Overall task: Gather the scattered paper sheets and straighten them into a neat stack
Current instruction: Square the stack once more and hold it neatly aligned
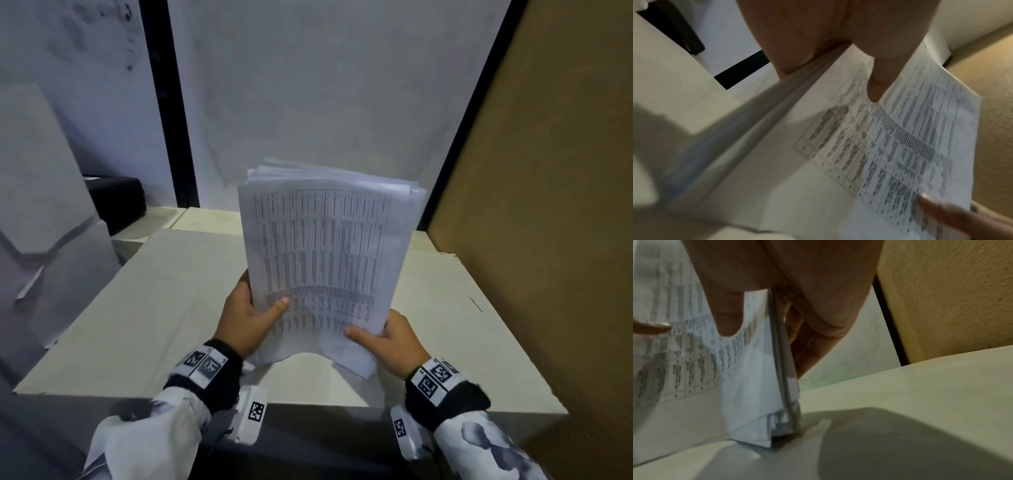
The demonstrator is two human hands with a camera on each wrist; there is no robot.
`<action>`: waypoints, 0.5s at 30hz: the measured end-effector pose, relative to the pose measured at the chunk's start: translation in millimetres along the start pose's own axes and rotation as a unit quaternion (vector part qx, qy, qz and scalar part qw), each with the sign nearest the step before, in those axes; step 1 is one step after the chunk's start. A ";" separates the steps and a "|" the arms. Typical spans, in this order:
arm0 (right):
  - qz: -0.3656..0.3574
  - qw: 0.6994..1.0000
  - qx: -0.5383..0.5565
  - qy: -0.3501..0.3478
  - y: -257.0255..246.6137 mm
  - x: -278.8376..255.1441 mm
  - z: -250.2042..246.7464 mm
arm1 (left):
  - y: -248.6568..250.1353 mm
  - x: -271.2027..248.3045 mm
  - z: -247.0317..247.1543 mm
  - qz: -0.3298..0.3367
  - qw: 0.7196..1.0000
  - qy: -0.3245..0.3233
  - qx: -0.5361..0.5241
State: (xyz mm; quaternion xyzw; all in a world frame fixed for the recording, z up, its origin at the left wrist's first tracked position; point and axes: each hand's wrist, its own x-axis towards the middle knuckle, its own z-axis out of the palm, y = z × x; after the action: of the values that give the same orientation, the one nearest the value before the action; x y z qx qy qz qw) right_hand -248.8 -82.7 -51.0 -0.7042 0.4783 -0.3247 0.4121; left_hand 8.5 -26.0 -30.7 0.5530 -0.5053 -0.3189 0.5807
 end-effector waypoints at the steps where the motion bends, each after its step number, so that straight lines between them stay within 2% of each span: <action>1: -0.002 1.000 0.015 0.012 -1.7 -0.8 1.2 | -3.7 -3.0 -1.4 -0.009 1.000 -0.005 0.008; 6: -0.037 0.985 0.160 0.057 -16.4 9.1 -2.1 | -8.0 -0.6 -1.2 -0.002 1.000 0.000 -0.001; 12: -0.027 0.984 0.169 0.053 -2.2 -5.2 13.1 | -32.9 -27.5 10.4 -0.006 1.000 -0.014 0.014; 15: -0.028 0.986 0.159 0.049 -1.2 -12.2 13.1 | -25.4 -26.8 8.7 -0.028 0.999 -0.010 -0.018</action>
State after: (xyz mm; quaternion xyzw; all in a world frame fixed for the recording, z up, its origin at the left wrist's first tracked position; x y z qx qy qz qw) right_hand -241.2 -67.4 -56.6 -0.6261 0.4201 -0.4426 0.4854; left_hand -2.5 -8.5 -62.5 0.5537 -0.4891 -0.3495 0.5762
